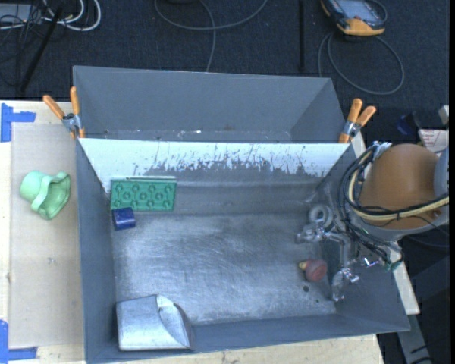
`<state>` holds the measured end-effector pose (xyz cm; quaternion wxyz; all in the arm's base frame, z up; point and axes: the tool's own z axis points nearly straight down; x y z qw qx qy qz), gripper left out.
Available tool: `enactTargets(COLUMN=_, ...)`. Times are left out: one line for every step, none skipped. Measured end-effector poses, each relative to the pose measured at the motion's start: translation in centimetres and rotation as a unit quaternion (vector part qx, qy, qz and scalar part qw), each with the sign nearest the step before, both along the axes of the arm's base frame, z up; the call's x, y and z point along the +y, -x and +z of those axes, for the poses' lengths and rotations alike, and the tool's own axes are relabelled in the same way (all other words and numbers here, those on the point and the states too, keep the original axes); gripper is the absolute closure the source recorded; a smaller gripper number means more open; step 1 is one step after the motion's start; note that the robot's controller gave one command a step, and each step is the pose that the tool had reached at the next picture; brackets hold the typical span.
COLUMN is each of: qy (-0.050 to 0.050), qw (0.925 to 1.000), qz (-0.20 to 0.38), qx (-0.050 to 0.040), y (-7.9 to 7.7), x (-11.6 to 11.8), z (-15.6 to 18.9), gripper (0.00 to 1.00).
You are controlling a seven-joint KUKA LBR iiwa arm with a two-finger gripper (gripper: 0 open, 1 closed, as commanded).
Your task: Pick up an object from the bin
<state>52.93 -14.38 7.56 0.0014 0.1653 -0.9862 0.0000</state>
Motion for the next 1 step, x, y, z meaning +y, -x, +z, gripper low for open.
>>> enactTargets(qy=-0.001, qw=1.0000, qz=-0.001, qx=-0.0010, y=-0.08, x=0.17, z=0.20, gripper=1.00)
